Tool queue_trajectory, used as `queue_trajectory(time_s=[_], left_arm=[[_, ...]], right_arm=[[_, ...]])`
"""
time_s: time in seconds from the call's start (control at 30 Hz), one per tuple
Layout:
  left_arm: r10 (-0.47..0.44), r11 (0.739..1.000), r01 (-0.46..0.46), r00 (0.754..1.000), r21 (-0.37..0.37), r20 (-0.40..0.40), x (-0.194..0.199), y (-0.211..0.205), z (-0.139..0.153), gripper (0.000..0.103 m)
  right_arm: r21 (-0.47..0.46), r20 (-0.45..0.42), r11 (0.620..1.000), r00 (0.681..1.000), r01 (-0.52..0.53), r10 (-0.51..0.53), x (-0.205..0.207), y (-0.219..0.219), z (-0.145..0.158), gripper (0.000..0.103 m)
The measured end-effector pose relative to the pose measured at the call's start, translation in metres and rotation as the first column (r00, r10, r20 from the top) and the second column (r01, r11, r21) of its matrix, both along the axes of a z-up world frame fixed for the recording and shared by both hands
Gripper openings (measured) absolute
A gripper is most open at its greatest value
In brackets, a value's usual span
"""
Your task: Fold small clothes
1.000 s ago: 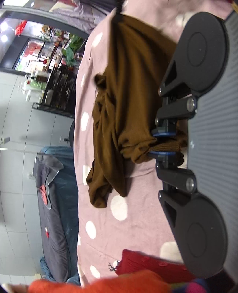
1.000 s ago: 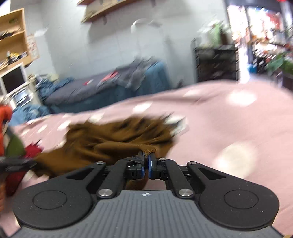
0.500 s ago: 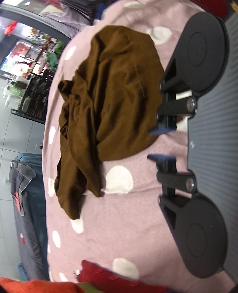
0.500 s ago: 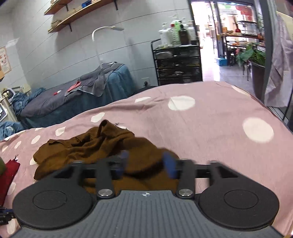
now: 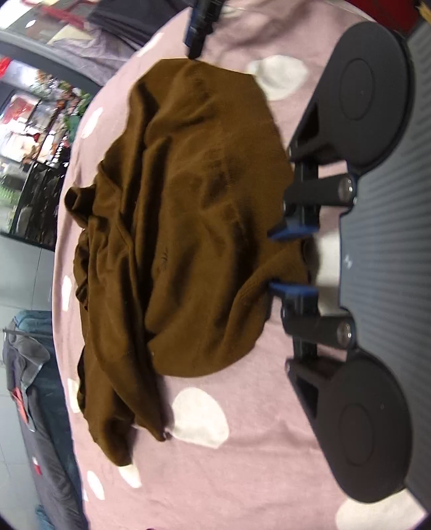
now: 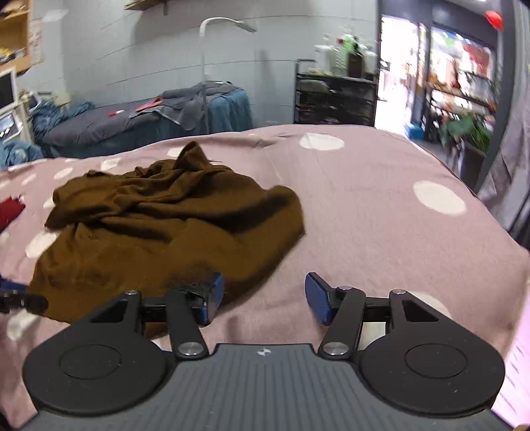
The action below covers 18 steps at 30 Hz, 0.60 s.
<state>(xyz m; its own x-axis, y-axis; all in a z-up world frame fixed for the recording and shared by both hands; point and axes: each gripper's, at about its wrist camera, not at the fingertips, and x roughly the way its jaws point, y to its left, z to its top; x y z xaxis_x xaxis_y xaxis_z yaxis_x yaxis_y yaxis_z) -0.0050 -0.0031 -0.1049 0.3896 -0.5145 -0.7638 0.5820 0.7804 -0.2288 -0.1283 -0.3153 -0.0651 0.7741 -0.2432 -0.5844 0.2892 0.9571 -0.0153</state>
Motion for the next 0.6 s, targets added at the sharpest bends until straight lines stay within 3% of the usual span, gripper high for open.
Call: queue_trajectory(time_s=[0.03, 0.13, 0.23, 0.27, 0.3, 0.33, 0.43, 0.6], left_arm=[[0.01, 1.0, -0.01, 1.0, -0.013, -0.016, 0.003, -0.002, 0.0, 0.009], [0.034, 0.998, -0.037, 0.998, -0.054, -0.054, 0.011, -0.006, -0.001, 0.007], [0.06, 0.991, -0.073, 0.992, -0.112, -0.11, 0.022, -0.004, -0.004, 0.006], [0.075, 0.987, -0.091, 0.989, -0.129, -0.125, 0.026, -0.001, -0.003, 0.006], [0.093, 0.983, -0.112, 0.987, -0.147, -0.131, 0.028, 0.003, 0.0, 0.006], [0.111, 0.978, -0.131, 0.986, -0.163, -0.125, 0.029, 0.008, 0.005, 0.006], [0.141, 0.969, -0.149, 0.989, -0.199, -0.055, 0.028, 0.027, 0.033, 0.006], [0.103, 0.965, -0.087, 0.993, -0.247, 0.052, 0.016, 0.06, 0.095, 0.006]], right_arm=[[-0.01, -0.009, 1.0, 1.0, -0.015, 0.014, 0.004, 0.004, -0.003, 0.093], [-0.005, -0.071, 0.999, 0.996, -0.046, 0.045, 0.024, 0.011, -0.017, 0.092], [0.028, -0.064, 0.998, 0.997, -0.051, 0.053, 0.035, 0.016, -0.027, 0.088], [0.024, -0.068, 0.998, 0.996, -0.05, 0.051, 0.038, 0.018, -0.027, 0.08], [0.028, -0.071, 0.999, 0.996, -0.047, 0.049, 0.04, 0.02, -0.026, 0.043], [0.057, -0.069, 0.997, 0.996, -0.048, 0.052, 0.04, 0.019, -0.024, 0.019], [0.146, -0.013, 0.989, 1.0, -0.027, 0.029, 0.03, 0.018, -0.005, 0.015], [0.217, 0.064, 0.971, 0.994, -0.101, 0.089, 0.001, 0.028, 0.061, 0.014]])
